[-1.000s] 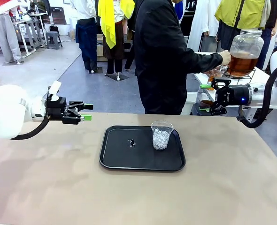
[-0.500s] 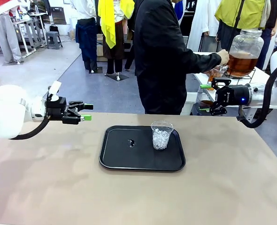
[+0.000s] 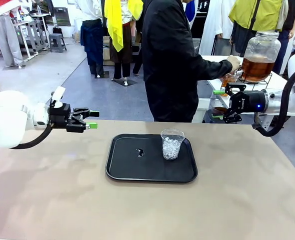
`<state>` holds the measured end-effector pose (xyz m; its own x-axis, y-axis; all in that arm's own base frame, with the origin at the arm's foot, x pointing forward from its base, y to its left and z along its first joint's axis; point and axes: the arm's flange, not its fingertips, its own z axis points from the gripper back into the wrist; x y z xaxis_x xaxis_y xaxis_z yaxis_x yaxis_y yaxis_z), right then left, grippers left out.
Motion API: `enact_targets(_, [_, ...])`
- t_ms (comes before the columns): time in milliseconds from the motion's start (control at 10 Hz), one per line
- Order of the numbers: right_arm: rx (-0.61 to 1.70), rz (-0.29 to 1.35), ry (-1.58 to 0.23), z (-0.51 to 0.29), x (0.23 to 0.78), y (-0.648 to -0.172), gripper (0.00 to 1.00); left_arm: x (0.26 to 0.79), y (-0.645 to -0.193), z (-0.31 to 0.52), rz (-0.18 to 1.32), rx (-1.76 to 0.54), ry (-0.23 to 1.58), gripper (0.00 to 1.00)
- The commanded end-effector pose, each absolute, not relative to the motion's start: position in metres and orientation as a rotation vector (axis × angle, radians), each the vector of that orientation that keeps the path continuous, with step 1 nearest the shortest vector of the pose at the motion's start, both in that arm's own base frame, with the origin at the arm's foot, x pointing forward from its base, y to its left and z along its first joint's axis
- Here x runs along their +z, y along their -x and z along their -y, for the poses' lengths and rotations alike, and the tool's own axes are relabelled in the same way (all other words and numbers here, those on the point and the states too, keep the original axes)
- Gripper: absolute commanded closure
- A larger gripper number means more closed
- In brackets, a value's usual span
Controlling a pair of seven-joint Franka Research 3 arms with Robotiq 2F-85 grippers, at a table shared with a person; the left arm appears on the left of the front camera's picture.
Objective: Pour the drink into the iced cup.
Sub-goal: Pick up the iced cup indicated by the human and present it to them.
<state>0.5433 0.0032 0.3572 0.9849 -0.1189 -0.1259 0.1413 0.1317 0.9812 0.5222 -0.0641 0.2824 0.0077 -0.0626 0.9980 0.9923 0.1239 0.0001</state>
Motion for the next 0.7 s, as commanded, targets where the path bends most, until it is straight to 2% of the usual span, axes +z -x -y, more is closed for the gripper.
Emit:
enact_targets(0, [-0.192,-0.008,-1.418,-0.0035,0.3592,-0.5433,0.0,0.2842,-0.5237,0.0649,1.207,-1.136,1.073,0.0])
enact_targets(600, [-0.192,-0.008,-1.418,-0.0035,0.3592,-0.5433,0.0,0.2842,-0.5237,0.0649,1.207,-1.136,1.073,0.0])
